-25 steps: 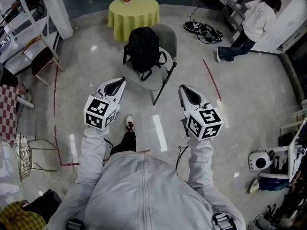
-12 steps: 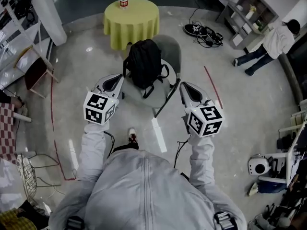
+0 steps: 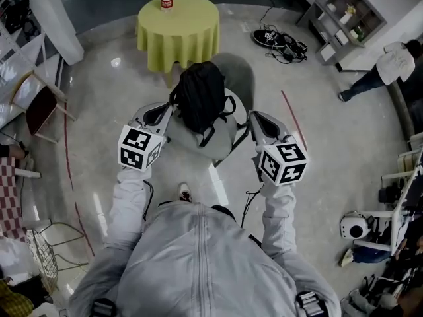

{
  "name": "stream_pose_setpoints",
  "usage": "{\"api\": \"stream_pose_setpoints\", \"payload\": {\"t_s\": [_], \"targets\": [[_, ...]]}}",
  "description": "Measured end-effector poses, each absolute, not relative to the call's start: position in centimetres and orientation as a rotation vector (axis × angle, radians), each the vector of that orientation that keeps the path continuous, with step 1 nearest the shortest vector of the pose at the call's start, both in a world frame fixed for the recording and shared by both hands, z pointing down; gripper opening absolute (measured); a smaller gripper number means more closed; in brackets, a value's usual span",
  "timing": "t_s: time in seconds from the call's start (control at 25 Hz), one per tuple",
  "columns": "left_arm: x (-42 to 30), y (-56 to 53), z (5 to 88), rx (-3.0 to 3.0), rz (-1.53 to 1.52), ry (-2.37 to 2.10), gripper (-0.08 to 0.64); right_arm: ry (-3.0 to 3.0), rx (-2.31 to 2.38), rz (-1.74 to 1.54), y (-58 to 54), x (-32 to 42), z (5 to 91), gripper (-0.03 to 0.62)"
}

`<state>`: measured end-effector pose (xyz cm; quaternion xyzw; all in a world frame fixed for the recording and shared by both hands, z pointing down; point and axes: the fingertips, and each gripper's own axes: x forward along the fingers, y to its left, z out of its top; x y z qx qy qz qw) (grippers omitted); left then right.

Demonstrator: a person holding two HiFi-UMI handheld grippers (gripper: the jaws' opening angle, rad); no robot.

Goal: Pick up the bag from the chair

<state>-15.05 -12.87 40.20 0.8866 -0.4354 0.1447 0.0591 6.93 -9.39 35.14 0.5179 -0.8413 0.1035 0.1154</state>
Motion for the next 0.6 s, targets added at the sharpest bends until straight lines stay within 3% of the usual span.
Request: {"api": "stream_pose_setpoints", "payload": {"t_s": [0.44, 0.52, 0.6], "targets": [[-15.2, -19.4, 45.2, 2.577, 0.473, -1.287, -0.001, -2.397, 1.497, 0.382, -15.0, 7.0, 38.2, 0.011], [-14.9, -21.0, 46.7, 2.554, 0.485, -1.273, 0.083, -2.390, 1.493, 0.400, -16.3, 7.4, 39.0, 0.011], [-14.5, -22.8, 48.1, 2.533, 0.508, -1.266, 0.094, -2.388, 1.485, 0.421, -17.8, 7.8, 39.8, 0.011]]}}
